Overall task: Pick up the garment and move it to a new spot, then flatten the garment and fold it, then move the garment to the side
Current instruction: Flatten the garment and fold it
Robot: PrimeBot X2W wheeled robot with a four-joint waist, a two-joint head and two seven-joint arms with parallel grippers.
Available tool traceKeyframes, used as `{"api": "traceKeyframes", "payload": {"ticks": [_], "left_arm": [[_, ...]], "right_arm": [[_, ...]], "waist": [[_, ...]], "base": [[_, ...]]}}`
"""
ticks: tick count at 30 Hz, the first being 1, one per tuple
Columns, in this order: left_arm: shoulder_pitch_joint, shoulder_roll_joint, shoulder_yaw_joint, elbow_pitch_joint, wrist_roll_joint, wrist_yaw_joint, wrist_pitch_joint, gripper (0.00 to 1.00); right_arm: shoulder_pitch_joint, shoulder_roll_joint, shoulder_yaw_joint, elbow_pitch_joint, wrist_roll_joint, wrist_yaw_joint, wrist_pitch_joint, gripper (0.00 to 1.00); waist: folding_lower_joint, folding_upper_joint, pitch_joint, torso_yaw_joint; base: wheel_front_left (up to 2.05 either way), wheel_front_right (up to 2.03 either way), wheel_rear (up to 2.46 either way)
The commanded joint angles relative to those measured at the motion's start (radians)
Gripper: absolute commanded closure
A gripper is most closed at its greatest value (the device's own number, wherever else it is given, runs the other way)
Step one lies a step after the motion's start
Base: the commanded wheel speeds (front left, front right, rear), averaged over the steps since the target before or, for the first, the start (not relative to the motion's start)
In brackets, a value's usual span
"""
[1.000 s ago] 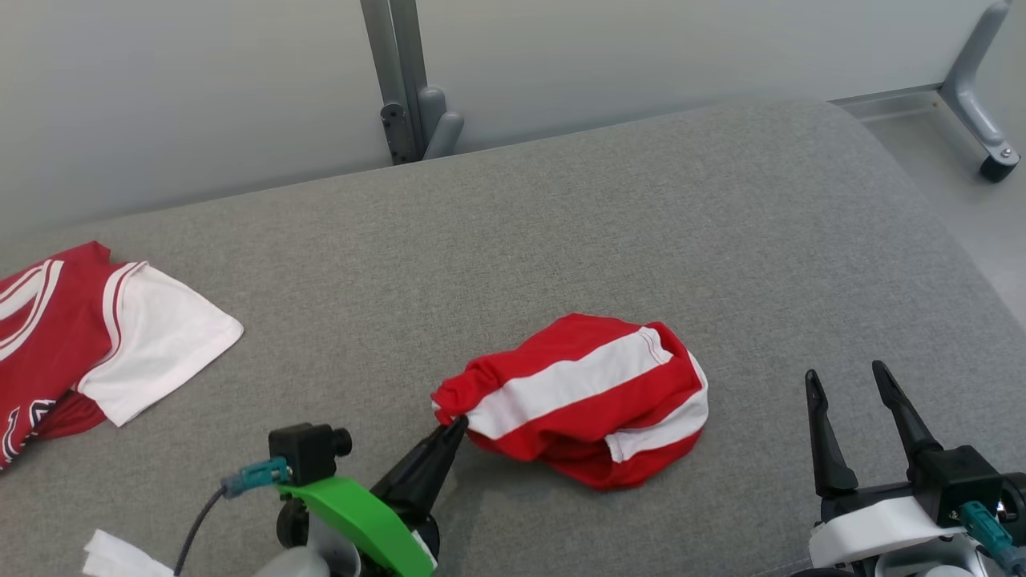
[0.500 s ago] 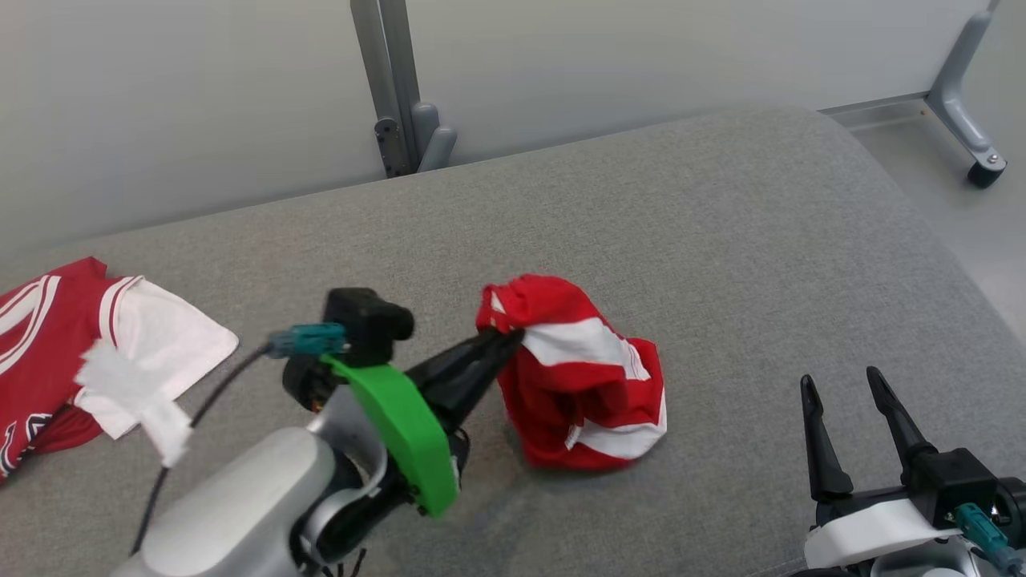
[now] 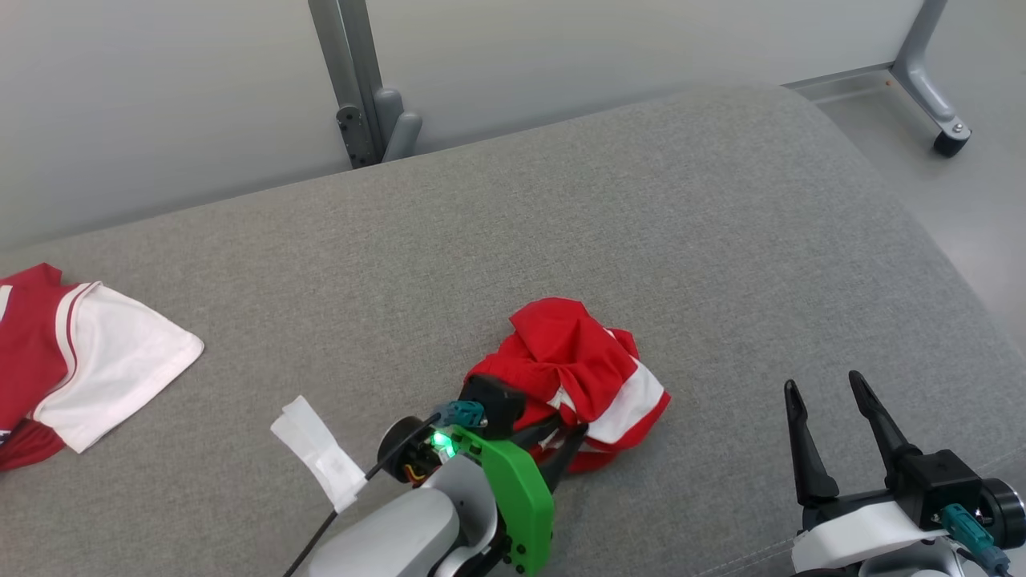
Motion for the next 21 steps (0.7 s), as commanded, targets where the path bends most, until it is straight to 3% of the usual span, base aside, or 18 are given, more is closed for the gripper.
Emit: {"api": "traceKeyframes", "payload": {"ticks": [1, 9, 15, 21], "left_arm": [[-0.018, -0.014, 0.0, 0.014, 0.014, 0.001, -0.017, 0.0], [-0.038, -0.077, 0.011, 0.059, 0.01, -0.032, -0.097, 0.0], [-0.01, -0.065, -0.004, -0.009, -0.005, -0.058, -0.087, 0.0], [0.035, -0.015, 0.004, -0.056, -0.015, -0.027, -0.1, 0.0]], "right_arm": [[0.0, -0.002, 0.001, 0.002, 0.006, -0.001, -0.003, 0.0], [-0.008, -0.002, -0.002, 0.007, 0.008, -0.001, -0.003, 0.0], [-0.009, -0.002, -0.006, 0.01, 0.0, -0.001, -0.003, 0.0], [-0.017, -0.002, 0.002, 0.012, -0.002, -0.001, -0.003, 0.0]], "waist": [[0.0, 0.0114, 0.01, -0.001], [0.0, 0.0114, 0.027, 0.017], [0.0, 0.0114, 0.028, 0.044], [0.0, 0.0114, 0.025, 0.05]], "base": [[0.0, 0.0, 0.0], [0.0, 0.0, 0.0], [0.0, 0.0, 0.0], [0.0, 0.0, 0.0]]}}
